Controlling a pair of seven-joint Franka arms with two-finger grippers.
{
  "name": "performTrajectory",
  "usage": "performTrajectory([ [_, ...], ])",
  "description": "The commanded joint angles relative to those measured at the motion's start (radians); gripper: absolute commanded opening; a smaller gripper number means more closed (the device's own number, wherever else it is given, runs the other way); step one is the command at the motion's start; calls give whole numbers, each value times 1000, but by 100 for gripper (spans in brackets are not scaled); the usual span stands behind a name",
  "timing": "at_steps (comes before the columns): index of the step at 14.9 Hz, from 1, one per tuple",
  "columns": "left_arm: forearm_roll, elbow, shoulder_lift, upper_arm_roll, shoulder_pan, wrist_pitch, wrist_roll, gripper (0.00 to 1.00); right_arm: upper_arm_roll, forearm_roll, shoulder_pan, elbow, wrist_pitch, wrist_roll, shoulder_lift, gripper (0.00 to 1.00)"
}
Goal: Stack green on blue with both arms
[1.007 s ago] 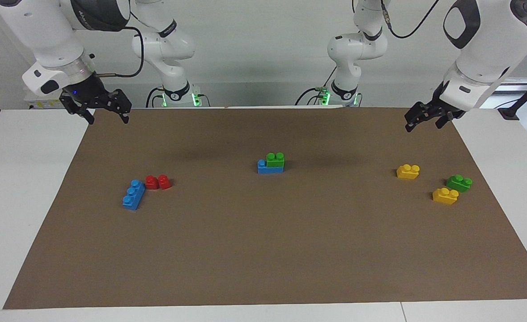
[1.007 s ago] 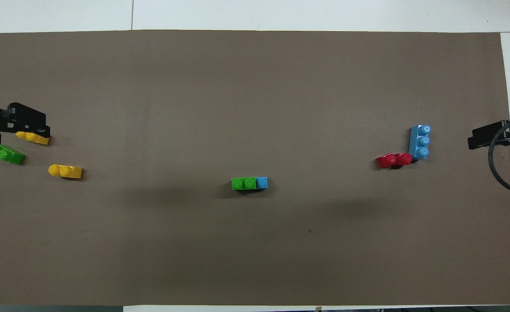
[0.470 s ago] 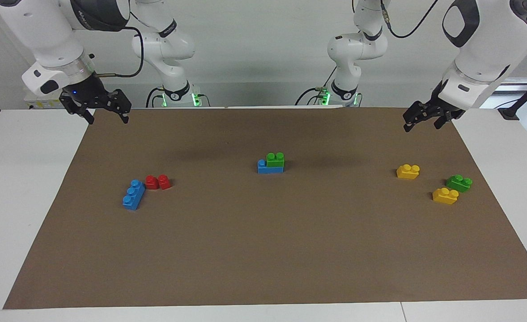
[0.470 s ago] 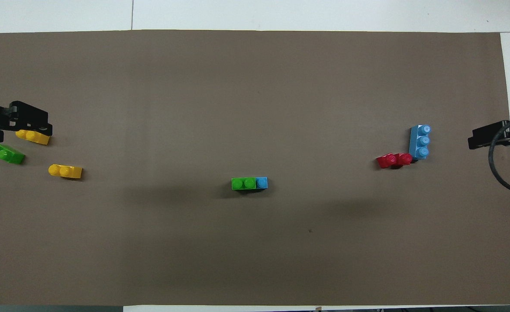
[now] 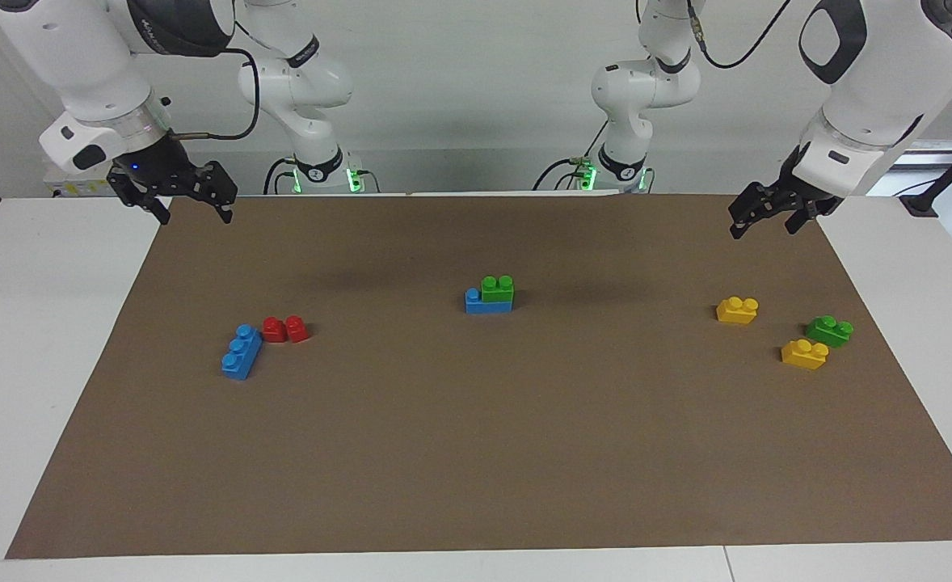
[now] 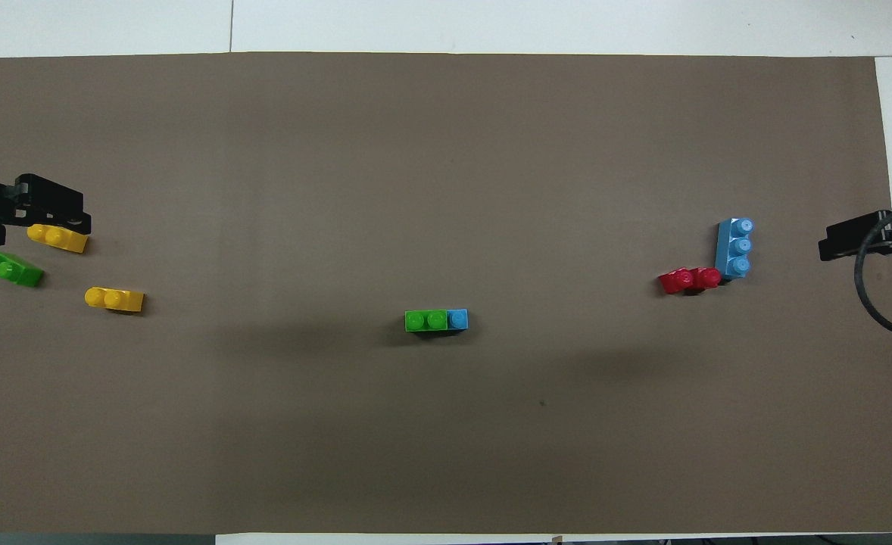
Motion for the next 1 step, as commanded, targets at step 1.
performTrajectory([
  [1,18,-6,-14,-1,-2,22,15,100,11,-21,-12,5,-14,11,1,100],
])
